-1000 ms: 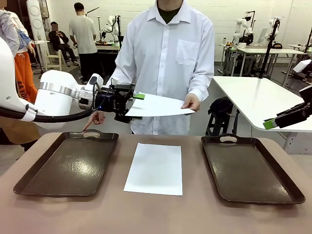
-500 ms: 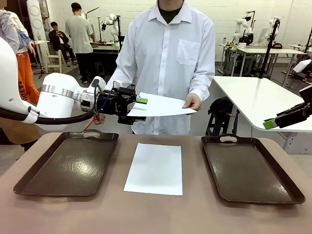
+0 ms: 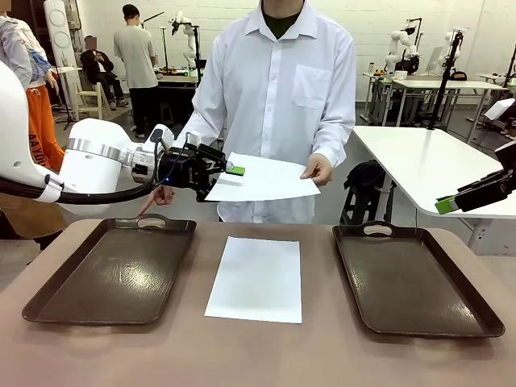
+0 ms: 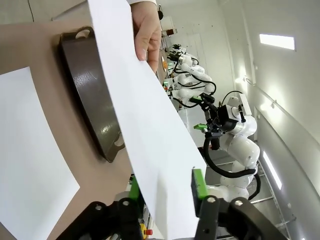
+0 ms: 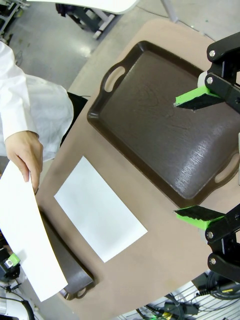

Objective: Sort the A4 documents.
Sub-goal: Receive the A4 Paper.

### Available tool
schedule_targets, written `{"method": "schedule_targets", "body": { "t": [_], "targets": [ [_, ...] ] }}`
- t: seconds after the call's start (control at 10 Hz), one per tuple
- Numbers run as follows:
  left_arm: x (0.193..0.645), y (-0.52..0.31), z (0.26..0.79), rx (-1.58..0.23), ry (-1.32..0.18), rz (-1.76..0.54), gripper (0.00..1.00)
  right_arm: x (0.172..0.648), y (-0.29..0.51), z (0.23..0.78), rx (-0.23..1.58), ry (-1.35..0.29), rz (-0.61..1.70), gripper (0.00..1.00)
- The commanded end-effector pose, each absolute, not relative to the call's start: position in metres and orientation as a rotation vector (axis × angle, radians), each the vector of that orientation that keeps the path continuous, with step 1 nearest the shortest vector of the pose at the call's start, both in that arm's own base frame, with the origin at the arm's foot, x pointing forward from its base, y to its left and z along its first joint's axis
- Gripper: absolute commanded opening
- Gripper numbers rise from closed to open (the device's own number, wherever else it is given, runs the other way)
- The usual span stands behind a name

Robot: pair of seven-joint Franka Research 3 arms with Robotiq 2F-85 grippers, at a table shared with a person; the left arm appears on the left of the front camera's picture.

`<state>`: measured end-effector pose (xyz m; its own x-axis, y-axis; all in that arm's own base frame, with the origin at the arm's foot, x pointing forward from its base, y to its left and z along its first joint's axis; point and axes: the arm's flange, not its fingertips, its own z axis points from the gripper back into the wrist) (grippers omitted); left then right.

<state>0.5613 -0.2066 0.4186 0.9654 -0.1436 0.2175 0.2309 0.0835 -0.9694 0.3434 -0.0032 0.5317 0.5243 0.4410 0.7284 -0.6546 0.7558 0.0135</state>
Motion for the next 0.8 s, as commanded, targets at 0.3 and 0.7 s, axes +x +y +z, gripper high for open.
{"method": "schedule_targets", "body": {
  "t": [0.3, 0.7],
  "targets": [
    [0.5632, -0.2028, 0.4204, -1.418, -0.096, -0.257, 0.15, 0.3439, -0.0038, 0.5309, 0.310, -0.776, 0.666, 1.00],
    [0.5620, -0.2013, 0.4208, -1.403, -0.122, -0.233, 0.00, 0.3439, -0.0038, 0.5309, 0.310, -0.776, 0.666, 1.00]
  ]
}}
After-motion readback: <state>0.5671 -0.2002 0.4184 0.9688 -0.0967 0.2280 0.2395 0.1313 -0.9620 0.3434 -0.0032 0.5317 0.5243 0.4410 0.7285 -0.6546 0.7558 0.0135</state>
